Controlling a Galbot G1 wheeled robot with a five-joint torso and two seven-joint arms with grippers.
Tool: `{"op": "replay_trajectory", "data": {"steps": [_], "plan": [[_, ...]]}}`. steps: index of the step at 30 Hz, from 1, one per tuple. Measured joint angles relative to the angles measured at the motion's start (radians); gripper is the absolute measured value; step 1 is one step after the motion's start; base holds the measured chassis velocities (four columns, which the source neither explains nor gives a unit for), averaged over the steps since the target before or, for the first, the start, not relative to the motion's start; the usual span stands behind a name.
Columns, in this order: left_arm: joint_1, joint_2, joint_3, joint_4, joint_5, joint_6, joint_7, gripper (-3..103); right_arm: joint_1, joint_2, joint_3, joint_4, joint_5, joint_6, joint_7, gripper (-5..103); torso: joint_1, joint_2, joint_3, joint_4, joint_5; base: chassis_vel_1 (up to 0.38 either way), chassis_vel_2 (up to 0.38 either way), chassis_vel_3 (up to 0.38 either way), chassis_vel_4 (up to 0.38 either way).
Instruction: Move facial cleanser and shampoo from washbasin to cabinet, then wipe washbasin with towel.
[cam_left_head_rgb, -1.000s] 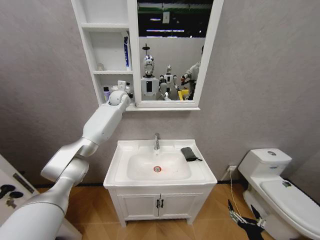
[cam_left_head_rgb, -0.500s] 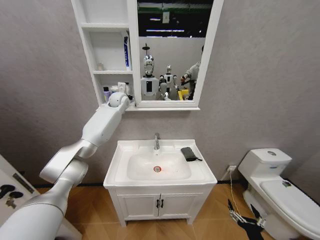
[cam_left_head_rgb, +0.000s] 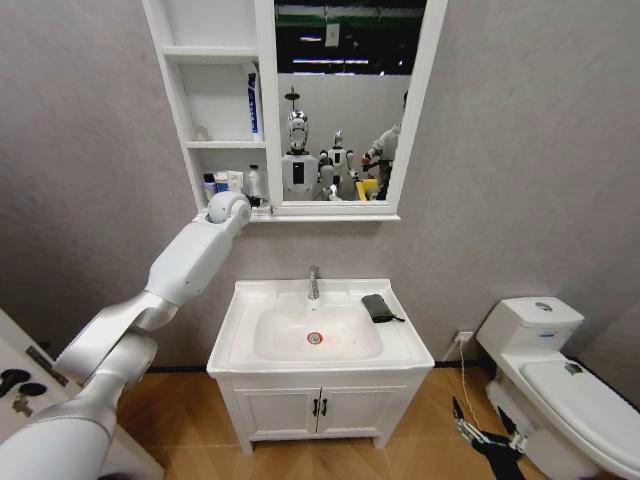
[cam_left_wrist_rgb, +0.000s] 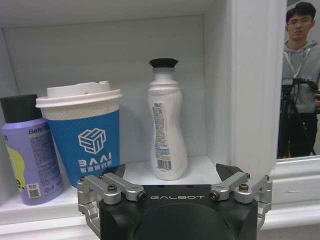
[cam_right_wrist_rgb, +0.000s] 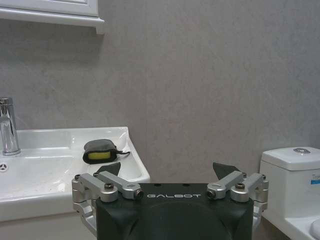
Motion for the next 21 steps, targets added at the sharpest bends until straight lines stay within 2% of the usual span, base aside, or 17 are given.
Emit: {"op": "replay_trajectory", "data": {"steps": [5, 7, 8, 11, 12, 15, 16, 19, 20, 21], "plan": [[0.041, 0.032, -0.009, -0.089, -0.043, 0.000, -0.018, 99, 0.001, 0.000, 0.000, 0.000, -0.001, -0.001, 0.001, 100, 0.000, 0.000, 0.000, 0.0002, 0.0000, 0.000, 0.000, 0.000, 0.000], [0.113, 0.086, -0.021, -0.223, -0.081, 0.001, -0.033, 99, 0.001, 0.000, 0.000, 0.000, -0.002, -0.003, 0.002, 100, 0.000, 0.000, 0.000, -0.0003, 0.0003, 0.000, 0.000, 0.000, 0.000], [0.113, 0.086, -0.021, -0.223, -0.081, 0.001, -0.033, 99, 0.001, 0.000, 0.000, 0.000, -0.002, -0.003, 0.002, 100, 0.000, 0.000, 0.000, -0.0003, 0.0003, 0.000, 0.000, 0.000, 0.000], [0.264, 0.217, -0.049, -0.387, -0.071, -0.049, 0.003, 99, 0.004, 0.000, -0.003, 0.000, -0.003, -0.009, 0.005, 100, 0.000, 0.000, 0.000, -0.0003, -0.0002, 0.000, 0.000, 0.000, 0.000], [0.264, 0.217, -0.049, -0.387, -0.071, -0.049, 0.003, 99, 0.004, 0.000, -0.003, 0.000, -0.003, -0.009, 0.005, 100, 0.000, 0.000, 0.000, -0.0003, -0.0002, 0.000, 0.000, 0.000, 0.000], [0.471, 0.386, -0.139, -0.559, -0.013, -0.119, 0.027, 100, 0.009, 0.000, -0.011, 0.000, -0.009, -0.016, 0.007, 100, 0.000, 0.000, 0.000, 0.0002, -0.0001, 0.000, 0.000, 0.000, 0.000], [0.471, 0.386, -0.139, -0.559, -0.013, -0.119, 0.027, 100, 0.009, 0.000, -0.011, 0.000, -0.009, -0.016, 0.007, 100, 0.000, 0.000, 0.000, 0.0002, -0.0001, 0.000, 0.000, 0.000, 0.000], [0.758, 0.507, -0.293, -0.726, 0.033, -0.197, 0.042, 100, 0.021, -0.003, -0.018, 0.008, -0.007, -0.034, 0.020, 100, 0.000, 0.000, 0.000, 0.0005, -0.0005, 0.000, 0.000, 0.000, 0.000], [0.758, 0.507, -0.293, -0.726, 0.033, -0.197, 0.042, 100, 0.021, -0.003, -0.018, 0.008, -0.007, -0.034, 0.020, 100, 0.000, 0.000, 0.000, 0.0005, -0.0005, 0.000, 0.000, 0.000, 0.000], [0.846, 0.534, -0.338, -0.758, 0.059, -0.221, 0.050, 100, 0.022, -0.001, -0.017, 0.010, -0.008, -0.037, 0.027, 100, 0.000, 0.000, 0.000, 0.0009, -0.0003, 0.000, 0.000, 0.000, 0.000]]}}
